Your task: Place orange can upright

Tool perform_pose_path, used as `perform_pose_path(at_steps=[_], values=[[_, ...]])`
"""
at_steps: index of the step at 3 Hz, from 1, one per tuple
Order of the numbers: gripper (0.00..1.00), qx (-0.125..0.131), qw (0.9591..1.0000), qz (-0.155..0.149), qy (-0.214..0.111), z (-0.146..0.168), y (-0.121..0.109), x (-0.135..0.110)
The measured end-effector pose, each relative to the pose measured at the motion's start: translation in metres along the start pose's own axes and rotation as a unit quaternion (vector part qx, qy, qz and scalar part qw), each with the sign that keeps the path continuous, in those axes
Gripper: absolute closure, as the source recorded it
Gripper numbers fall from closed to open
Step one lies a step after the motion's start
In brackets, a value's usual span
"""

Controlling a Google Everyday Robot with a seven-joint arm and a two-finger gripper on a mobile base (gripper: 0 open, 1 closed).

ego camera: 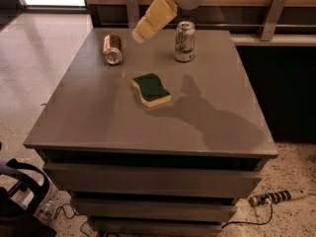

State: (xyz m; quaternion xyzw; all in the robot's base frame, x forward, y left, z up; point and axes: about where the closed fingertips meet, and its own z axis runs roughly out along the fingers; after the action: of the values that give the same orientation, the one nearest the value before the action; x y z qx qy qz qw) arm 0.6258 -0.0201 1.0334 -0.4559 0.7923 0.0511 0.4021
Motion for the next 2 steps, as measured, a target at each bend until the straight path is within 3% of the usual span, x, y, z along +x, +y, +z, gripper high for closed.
perform_pose_path(at_steps=[1, 2], values=[[0.00, 0.021, 0.9992, -0.002, -0.033, -0.0013, -0.0099, -0.0179], [0.00, 0.021, 0.9992, -0.002, -0.033, -0.0014, -0.0099, -0.0180]])
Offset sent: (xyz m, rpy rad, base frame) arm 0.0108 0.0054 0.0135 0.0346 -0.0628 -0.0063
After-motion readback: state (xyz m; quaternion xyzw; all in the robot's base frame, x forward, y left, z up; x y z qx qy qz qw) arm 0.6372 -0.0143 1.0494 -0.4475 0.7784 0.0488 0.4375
